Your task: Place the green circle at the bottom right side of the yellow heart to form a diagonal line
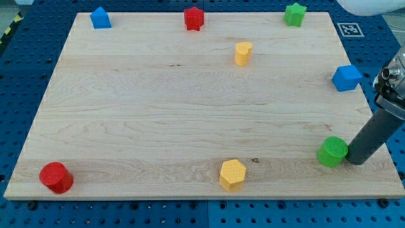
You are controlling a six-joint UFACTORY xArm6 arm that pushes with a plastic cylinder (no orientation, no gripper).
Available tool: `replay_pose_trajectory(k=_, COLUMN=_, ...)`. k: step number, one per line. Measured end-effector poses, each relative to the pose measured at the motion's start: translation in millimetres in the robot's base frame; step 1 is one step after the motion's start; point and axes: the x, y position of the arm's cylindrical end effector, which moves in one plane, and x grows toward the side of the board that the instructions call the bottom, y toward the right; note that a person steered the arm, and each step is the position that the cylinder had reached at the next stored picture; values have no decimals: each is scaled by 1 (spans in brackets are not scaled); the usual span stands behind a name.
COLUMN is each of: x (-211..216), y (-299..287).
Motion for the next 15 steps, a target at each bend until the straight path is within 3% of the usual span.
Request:
replay_pose_trajectory(k=1, x=33, y=0)
replay_pose_trajectory(k=3, x=2, y=-5)
replay_pose_trajectory(k=6, x=5, y=-36)
replay_pose_trajectory(k=8, x=-28, y=-41)
replay_pose_trajectory(k=10, x=1, y=-58)
replay_pose_trajectory(k=12, x=-53, y=-63)
replay_pose_trajectory(k=15, x=-87, y=-57)
